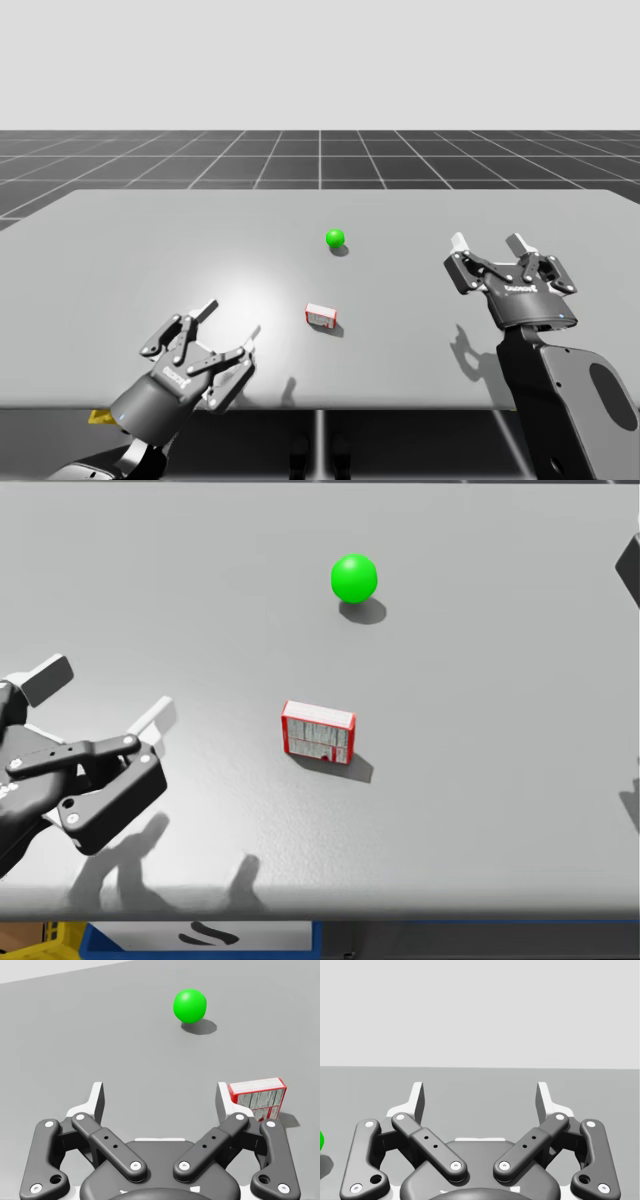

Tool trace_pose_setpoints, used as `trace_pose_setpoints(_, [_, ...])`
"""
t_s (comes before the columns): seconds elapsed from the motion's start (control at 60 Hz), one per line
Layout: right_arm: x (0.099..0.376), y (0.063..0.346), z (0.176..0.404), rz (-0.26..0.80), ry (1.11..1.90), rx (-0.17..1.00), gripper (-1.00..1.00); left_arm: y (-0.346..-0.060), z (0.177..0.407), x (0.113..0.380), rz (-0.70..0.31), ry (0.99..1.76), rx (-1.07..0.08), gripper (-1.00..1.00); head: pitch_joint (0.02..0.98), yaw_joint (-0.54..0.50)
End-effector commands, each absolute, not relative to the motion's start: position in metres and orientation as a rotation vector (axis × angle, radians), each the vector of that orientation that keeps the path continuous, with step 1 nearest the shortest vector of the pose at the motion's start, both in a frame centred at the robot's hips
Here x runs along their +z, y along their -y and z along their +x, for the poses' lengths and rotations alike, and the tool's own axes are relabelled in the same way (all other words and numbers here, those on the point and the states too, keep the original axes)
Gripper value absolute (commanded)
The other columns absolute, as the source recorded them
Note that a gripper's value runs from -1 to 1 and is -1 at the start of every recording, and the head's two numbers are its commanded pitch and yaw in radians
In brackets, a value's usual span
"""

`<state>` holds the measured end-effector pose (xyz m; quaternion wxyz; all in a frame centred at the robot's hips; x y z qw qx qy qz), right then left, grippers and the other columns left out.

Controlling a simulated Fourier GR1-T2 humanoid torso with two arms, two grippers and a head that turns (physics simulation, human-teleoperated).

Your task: Watch the red light. When it turns green, pick up the object.

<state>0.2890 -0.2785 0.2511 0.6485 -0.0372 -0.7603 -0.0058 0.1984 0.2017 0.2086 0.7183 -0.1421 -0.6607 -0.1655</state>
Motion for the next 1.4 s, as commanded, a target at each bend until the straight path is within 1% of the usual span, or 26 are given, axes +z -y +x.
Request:
trace_pose_setpoints(0.017, [0.251, 0.279, 0.289, -0.084, 1.727, -0.012, -1.0, -0.172, 0.186, 0.178, -0.376, 1.383, -0.408, -1.0, 0.879, -0.01])
trace_pose_setpoints(0.1, [0.251, 0.279, 0.289, -0.084, 1.725, -0.009, -1.0, -0.154, 0.184, 0.164, -0.404, 1.339, -0.439, -1.0, 0.879, 0.0])
trace_pose_setpoints(0.2, [0.251, 0.278, 0.288, -0.084, 1.724, -0.008, -1.0, -0.137, 0.185, 0.154, -0.413, 1.315, -0.463, -1.0, 0.88, -0.01])
trace_pose_setpoints(0.217, [0.251, 0.278, 0.288, -0.083, 1.724, -0.007, -1.0, -0.131, 0.186, 0.152, -0.415, 1.297, -0.464, -1.0, 0.88, -0.01])
trace_pose_setpoints(0.283, [0.251, 0.278, 0.288, -0.082, 1.723, -0.007, -1.0, -0.123, 0.189, 0.149, -0.436, 1.274, -0.454, -1.0, 0.878, -0.01])
trace_pose_setpoints(0.417, [0.251, 0.278, 0.287, -0.081, 1.723, -0.008, -1.0, -0.105, 0.195, 0.142, -0.444, 1.249, -0.444, -1.0, 0.879, 0.0])
trace_pose_setpoints(0.567, [0.251, 0.278, 0.287, -0.079, 1.723, -0.009, -1.0, -0.09, 0.203, 0.138, -0.427, 1.254, -0.401, -1.0, 0.879, -0.01])
trace_pose_setpoints(0.617, [0.252, 0.278, 0.287, -0.078, 1.723, -0.01, -1.0, -0.084, 0.208, 0.136, -0.401, 1.275, -0.378, -1.0, 0.878, -0.01])
trace_pose_setpoints(0.7, [0.252, 0.278, 0.287, -0.077, 1.723, -0.01, -1.0, -0.078, 0.213, 0.134, -0.375, 1.287, -0.348, -1.0, 0.88, -0.01])
trace_pose_setpoints(0.783, [0.252, 0.278, 0.287, -0.075, 1.724, -0.012, -1.0, -0.071, 0.219, 0.13, -0.328, 1.302, -0.31, -1.0, 0.88, -0.01])
trace_pose_setpoints(0.833, [0.252, 0.279, 0.287, -0.075, 1.724, -0.014, -1.0, -0.066, 0.221, 0.129, -0.336, 1.297, -0.286, -1.0, 0.879, -0.01])
trace_pose_setpoints(0.95, [0.252, 0.279, 0.286, -0.073, 1.725, -0.018, -1.0, -0.059, 0.228, 0.126, -0.295, 1.309, -0.242, -1.0, 0.882, -0.01])
trace_pose_setpoints(1.4, [0.254, 0.282, 0.285, -0.066, 1.726, -0.028, -1.0, -0.039, 0.251, 0.125, -0.264, 1.264, -0.155, -1.0, 0.881, -0.01])
